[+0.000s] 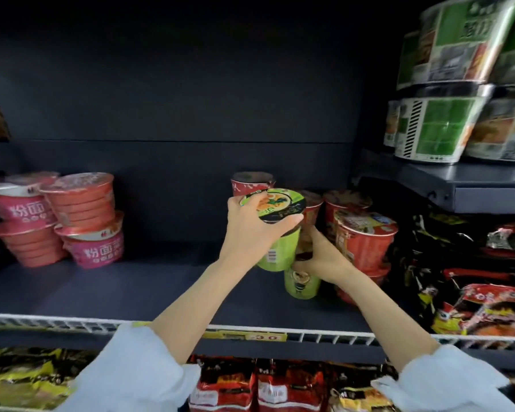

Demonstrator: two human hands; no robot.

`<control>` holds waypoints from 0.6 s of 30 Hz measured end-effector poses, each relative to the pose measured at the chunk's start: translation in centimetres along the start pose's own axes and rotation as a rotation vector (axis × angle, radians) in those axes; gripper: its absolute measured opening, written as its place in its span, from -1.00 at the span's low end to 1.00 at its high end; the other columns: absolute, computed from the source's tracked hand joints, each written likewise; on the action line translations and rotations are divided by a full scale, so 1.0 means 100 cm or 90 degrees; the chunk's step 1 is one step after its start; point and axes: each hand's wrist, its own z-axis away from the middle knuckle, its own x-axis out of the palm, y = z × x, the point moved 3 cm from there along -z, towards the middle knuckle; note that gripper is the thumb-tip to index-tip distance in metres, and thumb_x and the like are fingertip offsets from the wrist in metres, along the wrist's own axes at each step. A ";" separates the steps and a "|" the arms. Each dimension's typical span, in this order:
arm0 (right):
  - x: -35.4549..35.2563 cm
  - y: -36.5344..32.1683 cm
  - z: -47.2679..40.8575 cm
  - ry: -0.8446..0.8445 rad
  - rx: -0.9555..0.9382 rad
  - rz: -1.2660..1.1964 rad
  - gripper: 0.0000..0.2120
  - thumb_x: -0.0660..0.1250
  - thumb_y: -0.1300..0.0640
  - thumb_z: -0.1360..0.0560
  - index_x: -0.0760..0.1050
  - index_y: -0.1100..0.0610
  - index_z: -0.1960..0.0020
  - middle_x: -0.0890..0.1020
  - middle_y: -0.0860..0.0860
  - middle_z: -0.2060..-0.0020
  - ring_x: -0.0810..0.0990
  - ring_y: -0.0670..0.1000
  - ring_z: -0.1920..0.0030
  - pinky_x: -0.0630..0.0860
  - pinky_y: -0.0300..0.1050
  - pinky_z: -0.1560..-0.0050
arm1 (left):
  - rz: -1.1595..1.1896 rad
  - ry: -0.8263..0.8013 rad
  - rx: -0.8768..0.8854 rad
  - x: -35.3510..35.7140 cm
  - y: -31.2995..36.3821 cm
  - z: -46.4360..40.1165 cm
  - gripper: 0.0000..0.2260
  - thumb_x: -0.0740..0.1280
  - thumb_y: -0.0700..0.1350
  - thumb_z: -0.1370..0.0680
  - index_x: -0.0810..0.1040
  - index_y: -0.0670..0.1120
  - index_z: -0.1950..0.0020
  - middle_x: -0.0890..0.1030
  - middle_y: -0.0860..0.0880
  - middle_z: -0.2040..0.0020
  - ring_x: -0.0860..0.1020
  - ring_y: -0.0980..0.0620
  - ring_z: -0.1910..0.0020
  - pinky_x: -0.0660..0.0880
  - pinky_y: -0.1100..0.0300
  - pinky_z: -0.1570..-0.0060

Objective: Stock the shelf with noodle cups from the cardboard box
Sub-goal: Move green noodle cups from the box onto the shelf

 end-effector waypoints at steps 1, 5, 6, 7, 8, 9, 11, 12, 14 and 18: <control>-0.007 -0.004 0.004 -0.037 -0.009 -0.089 -0.12 0.50 0.31 -0.33 0.10 0.01 -0.48 0.51 -0.07 -0.19 0.51 -0.11 -0.20 0.48 -0.31 -0.13 | 0.000 -0.004 0.006 0.003 0.004 -0.005 -0.35 0.47 0.21 -0.32 0.42 0.06 -0.35 0.30 0.03 -0.22 0.37 0.09 -0.23 0.33 0.23 -0.26; -0.026 -0.020 0.009 0.007 -0.055 -0.219 -0.05 0.55 0.21 -0.31 0.04 -0.04 -0.50 0.49 -0.14 -0.22 0.49 -0.18 -0.21 0.45 -0.36 -0.13 | 0.018 -0.041 0.020 0.017 0.024 -0.022 -0.37 0.43 0.21 -0.37 0.40 0.02 -0.37 0.35 0.16 -0.09 0.38 0.12 -0.19 0.25 0.43 -0.06; -0.030 -0.021 0.006 0.074 -0.053 -0.215 -0.09 0.54 0.17 -0.32 0.08 0.00 -0.49 0.49 -0.10 -0.25 0.48 -0.12 -0.25 0.43 -0.28 -0.19 | 0.017 -0.048 0.021 0.022 0.028 -0.028 -0.37 0.41 0.23 -0.38 0.39 0.03 -0.38 0.37 0.12 -0.13 0.38 0.10 -0.20 0.24 0.40 -0.05; -0.034 -0.022 0.003 0.131 -0.052 -0.206 -0.13 0.54 0.13 -0.33 0.12 0.04 -0.49 0.50 -0.05 -0.27 0.48 -0.07 -0.27 0.42 -0.21 -0.24 | 0.007 -0.058 0.022 0.027 0.030 -0.033 -0.36 0.39 0.26 -0.38 0.39 0.03 -0.39 0.38 0.05 -0.21 0.38 0.07 -0.24 0.24 0.35 -0.08; -0.035 -0.021 0.001 0.169 -0.049 -0.189 -0.16 0.53 0.12 -0.34 0.15 0.06 -0.48 0.49 -0.02 -0.29 0.47 -0.04 -0.30 0.41 -0.17 -0.27 | 0.000 -0.068 0.024 0.032 0.032 -0.038 -0.36 0.37 0.29 -0.38 0.40 0.04 -0.39 0.38 -0.01 -0.28 0.36 0.04 -0.29 0.26 0.30 -0.12; -0.035 -0.019 -0.001 0.194 -0.048 -0.166 -0.17 0.52 0.11 -0.35 0.15 0.08 -0.48 0.48 0.00 -0.31 0.45 -0.02 -0.32 0.38 -0.16 -0.30 | -0.010 -0.079 0.027 0.037 0.033 -0.041 -0.36 0.34 0.32 -0.38 0.41 0.06 -0.38 0.40 -0.05 -0.33 0.33 0.02 -0.34 0.27 0.26 -0.20; -0.032 -0.014 -0.002 0.234 -0.043 -0.097 -0.15 0.49 0.11 -0.38 0.08 0.14 -0.52 0.39 0.06 -0.39 0.35 0.02 -0.41 0.29 -0.16 -0.38 | -0.031 -0.113 0.028 0.045 0.032 -0.045 -0.31 0.26 0.43 -0.33 0.46 0.09 -0.35 0.43 -0.10 -0.36 0.28 -0.04 -0.42 0.29 0.08 -0.37; -0.030 -0.012 -0.001 0.252 -0.042 -0.059 -0.13 0.48 0.11 -0.40 0.04 0.17 -0.53 0.33 0.10 -0.43 0.28 0.04 -0.44 0.24 -0.15 -0.42 | -0.047 -0.133 0.027 0.050 0.029 -0.047 -0.29 0.22 0.46 -0.31 0.47 0.10 -0.34 0.44 -0.11 -0.37 0.29 -0.07 -0.43 0.30 0.00 -0.39; -0.024 -0.009 0.003 0.271 -0.036 -0.008 -0.12 0.45 0.11 -0.43 -0.02 0.20 -0.54 0.25 0.16 -0.46 0.21 0.09 -0.48 0.16 -0.15 -0.44 | -0.107 -0.178 0.042 0.055 0.027 -0.045 -0.39 0.25 0.36 -0.41 0.44 0.09 -0.38 0.38 -0.15 -0.42 0.25 -0.11 -0.46 0.23 -0.01 -0.43; -0.017 -0.009 0.007 0.261 -0.019 0.051 -0.10 0.42 0.10 -0.46 -0.11 0.24 -0.54 0.19 0.19 -0.47 0.18 0.11 -0.49 0.12 -0.20 -0.41 | -0.198 -0.157 0.087 0.054 0.025 -0.045 -0.49 0.36 0.10 -0.49 0.39 0.02 -0.42 0.26 -0.17 -0.47 0.21 -0.12 -0.47 0.15 0.07 -0.43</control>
